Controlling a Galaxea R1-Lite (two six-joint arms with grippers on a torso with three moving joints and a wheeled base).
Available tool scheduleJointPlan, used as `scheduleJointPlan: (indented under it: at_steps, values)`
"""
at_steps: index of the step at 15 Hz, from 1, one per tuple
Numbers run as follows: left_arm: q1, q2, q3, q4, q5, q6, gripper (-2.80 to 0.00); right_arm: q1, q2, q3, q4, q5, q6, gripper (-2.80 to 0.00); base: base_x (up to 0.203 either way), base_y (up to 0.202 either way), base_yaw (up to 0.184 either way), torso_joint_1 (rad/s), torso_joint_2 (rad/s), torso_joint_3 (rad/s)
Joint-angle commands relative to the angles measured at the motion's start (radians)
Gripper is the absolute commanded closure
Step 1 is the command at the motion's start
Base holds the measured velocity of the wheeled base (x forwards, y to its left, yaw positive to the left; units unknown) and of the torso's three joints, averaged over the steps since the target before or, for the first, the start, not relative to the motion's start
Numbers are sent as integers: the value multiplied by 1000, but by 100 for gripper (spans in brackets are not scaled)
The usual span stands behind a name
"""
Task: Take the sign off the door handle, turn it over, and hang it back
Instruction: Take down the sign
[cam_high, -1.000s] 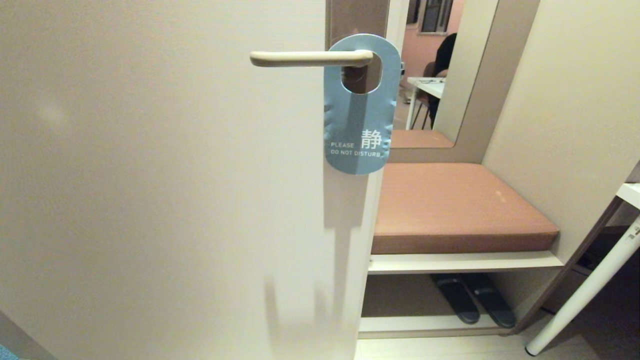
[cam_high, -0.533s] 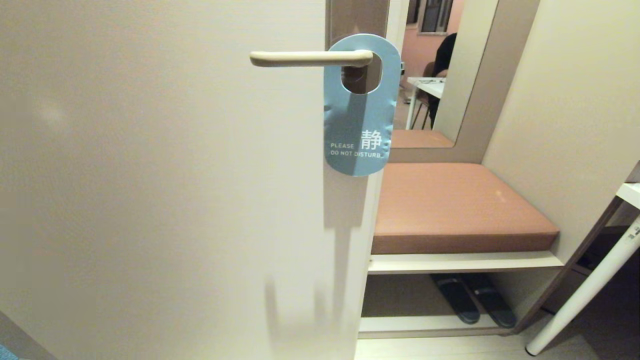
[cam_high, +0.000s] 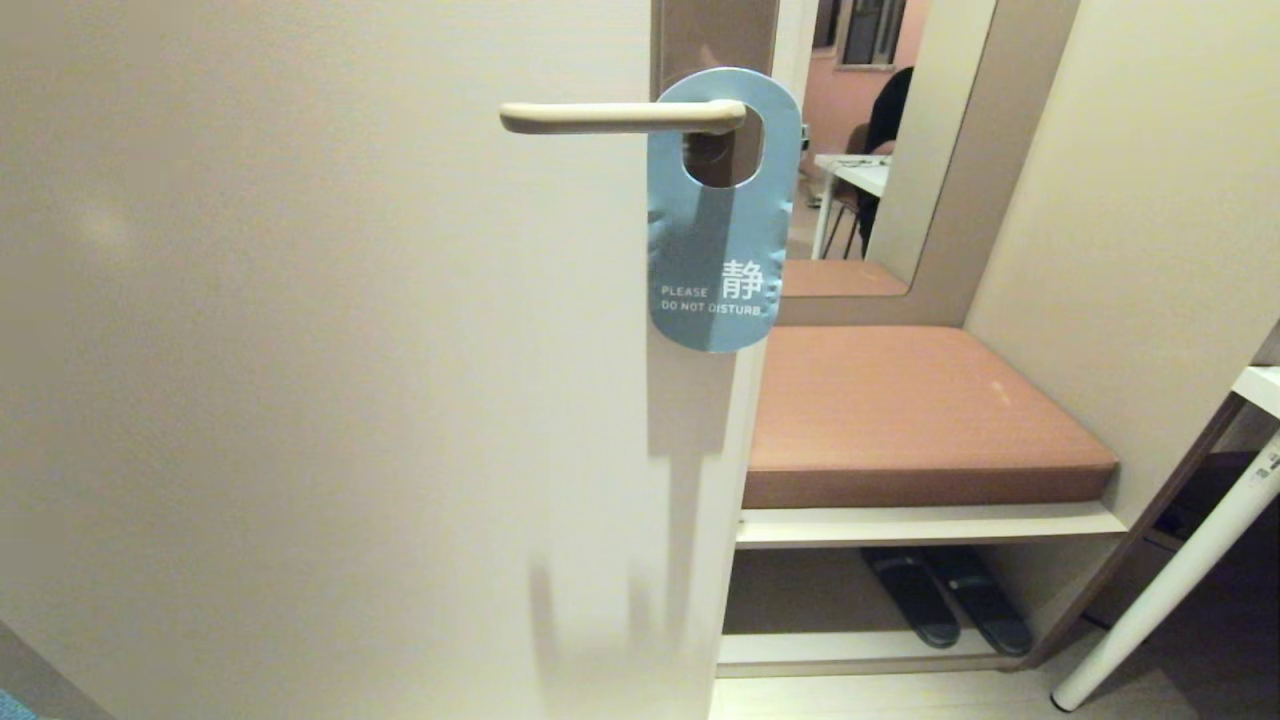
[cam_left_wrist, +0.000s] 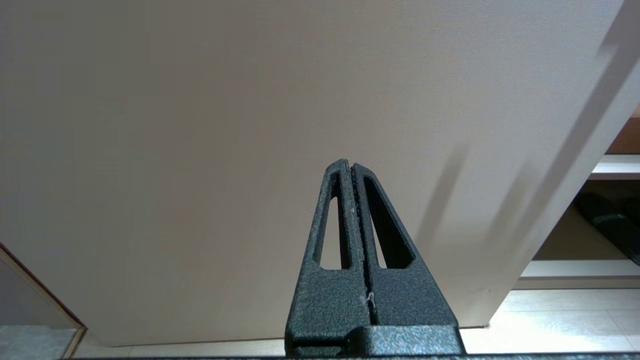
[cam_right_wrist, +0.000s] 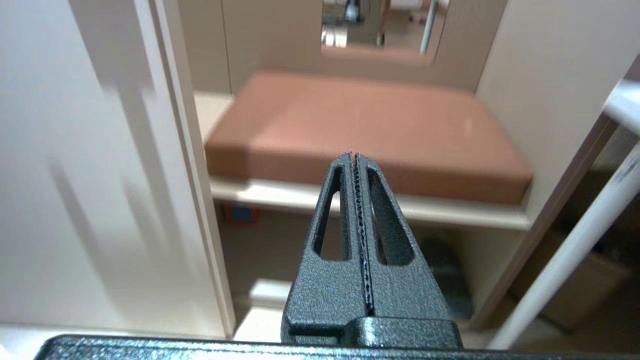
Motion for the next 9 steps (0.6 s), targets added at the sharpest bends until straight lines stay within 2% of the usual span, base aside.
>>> scheduleJointPlan:
  at_steps: [1, 5, 7, 9]
  values:
    - [0, 0, 0, 0, 0, -1, 0, 0, 143, -136, 0, -2, 0, 0, 0, 0, 0, 0, 0, 0]
    - [0, 0, 0, 0, 0, -1, 0, 0, 365, -376, -14, -19, -4, 0, 0, 0, 0, 0, 0, 0]
    - [0, 0, 0, 0, 0, -1, 0, 0, 443, -455, -24, -69, -22, 0, 0, 0, 0, 0, 0, 0]
    - [0, 0, 0, 0, 0, -1, 0, 0, 497, -507, -26, -84, -28, 0, 0, 0, 0, 0, 0, 0]
